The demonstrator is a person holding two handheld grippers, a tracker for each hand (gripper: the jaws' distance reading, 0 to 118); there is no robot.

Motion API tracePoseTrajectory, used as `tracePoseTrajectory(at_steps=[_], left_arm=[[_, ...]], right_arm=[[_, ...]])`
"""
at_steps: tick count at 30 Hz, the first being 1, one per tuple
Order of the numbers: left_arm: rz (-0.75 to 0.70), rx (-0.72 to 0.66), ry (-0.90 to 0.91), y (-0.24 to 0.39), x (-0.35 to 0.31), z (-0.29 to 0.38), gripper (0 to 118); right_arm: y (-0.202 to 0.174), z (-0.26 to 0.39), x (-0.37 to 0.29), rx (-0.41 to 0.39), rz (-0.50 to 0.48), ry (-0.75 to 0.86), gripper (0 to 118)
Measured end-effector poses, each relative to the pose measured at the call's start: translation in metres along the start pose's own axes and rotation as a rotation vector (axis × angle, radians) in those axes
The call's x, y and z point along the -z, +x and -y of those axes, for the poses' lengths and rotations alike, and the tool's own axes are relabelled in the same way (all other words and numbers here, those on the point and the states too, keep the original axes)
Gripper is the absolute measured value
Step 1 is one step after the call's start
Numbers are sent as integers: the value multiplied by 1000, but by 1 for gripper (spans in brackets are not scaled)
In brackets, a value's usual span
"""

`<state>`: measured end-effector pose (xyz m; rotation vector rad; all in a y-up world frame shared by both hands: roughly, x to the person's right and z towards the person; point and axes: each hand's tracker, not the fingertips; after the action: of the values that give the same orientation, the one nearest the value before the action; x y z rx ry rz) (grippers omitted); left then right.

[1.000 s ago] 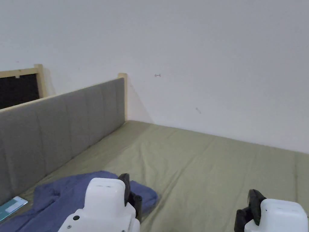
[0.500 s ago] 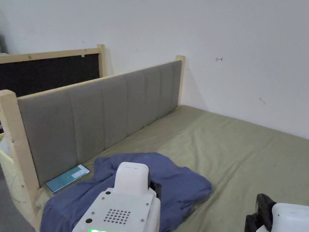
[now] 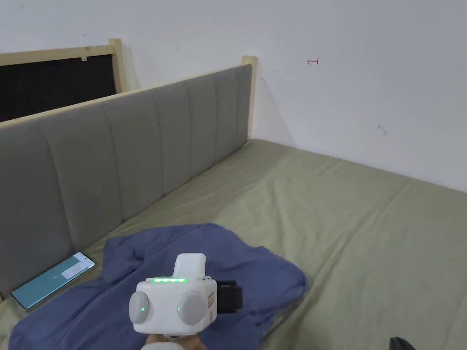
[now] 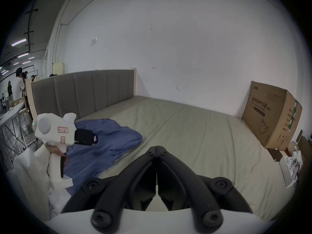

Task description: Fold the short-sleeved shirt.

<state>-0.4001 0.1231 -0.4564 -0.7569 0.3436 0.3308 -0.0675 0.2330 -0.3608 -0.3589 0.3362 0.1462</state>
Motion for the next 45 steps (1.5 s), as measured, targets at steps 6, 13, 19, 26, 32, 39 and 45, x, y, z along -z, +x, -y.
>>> tracePoseTrajectory(at_steps=[6,13,19,26,32,39,45], left_arm=[[15,6,-141,14,66,0,97],[-92,59,-203,26,85,7,80],[-88,-9,-205,7,76,7,0],[6,-126,-197,22,38,-3,0],[89,-18,-154,83,-3,-16,0],[420,87,-130,209,-58,-6,0],[809,254,-181,350,-124,28,0]], right_arm=[[6,23,23,-14,9,-96,0],[25,37,32,42,33,-164,0],[34,41,25,71,44,-174,0],[57,40,1,101,68,-173,0],[84,29,-24,167,105,-123,0],[123,20,-65,214,186,-55,0],[173,13,-106,265,324,19,0]])
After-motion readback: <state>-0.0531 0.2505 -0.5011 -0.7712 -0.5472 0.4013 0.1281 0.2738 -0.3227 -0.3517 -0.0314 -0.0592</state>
